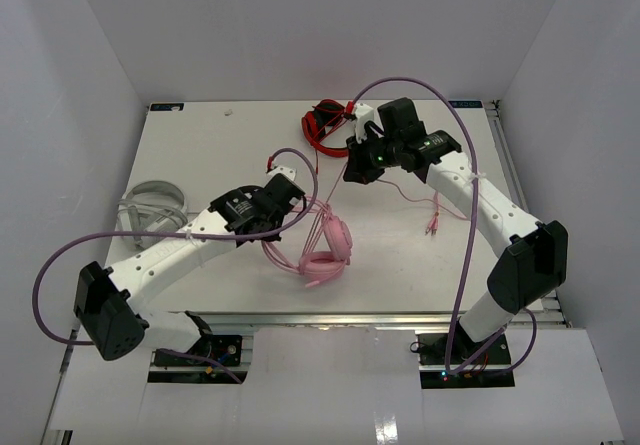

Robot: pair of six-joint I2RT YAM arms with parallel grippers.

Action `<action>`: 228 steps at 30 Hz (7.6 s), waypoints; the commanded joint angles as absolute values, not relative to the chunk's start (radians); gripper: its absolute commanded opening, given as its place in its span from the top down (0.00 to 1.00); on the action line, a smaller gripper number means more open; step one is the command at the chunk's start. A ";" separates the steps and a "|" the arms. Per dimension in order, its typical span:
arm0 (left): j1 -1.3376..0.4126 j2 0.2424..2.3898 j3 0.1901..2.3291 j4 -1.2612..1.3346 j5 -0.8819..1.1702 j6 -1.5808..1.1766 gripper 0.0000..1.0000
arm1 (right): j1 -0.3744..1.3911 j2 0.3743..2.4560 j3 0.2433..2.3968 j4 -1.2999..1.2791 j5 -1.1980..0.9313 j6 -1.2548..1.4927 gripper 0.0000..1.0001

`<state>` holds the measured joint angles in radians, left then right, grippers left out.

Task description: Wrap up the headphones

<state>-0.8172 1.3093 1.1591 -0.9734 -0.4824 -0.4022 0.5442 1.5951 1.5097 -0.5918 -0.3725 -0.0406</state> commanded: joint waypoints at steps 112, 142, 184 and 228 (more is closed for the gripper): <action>-0.652 0.735 1.331 -0.916 -0.112 -0.782 1.00 | 0.802 1.569 0.607 0.653 -0.345 0.351 0.92; -0.696 1.001 1.078 -0.881 0.106 -0.258 1.00 | 0.555 1.416 1.204 -0.129 -0.198 0.048 0.83; -0.815 1.393 1.213 -1.112 -0.703 -0.552 1.00 | 0.564 1.212 1.240 -0.212 -0.601 0.106 0.92; -0.657 1.109 1.364 -0.995 -0.453 -1.027 1.00 | 0.903 1.152 0.764 0.288 -0.540 0.270 0.92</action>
<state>-0.6750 1.1963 1.2977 -1.0690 -0.4572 -0.8595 0.8664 1.1835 0.7360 0.3329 -0.6700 0.3004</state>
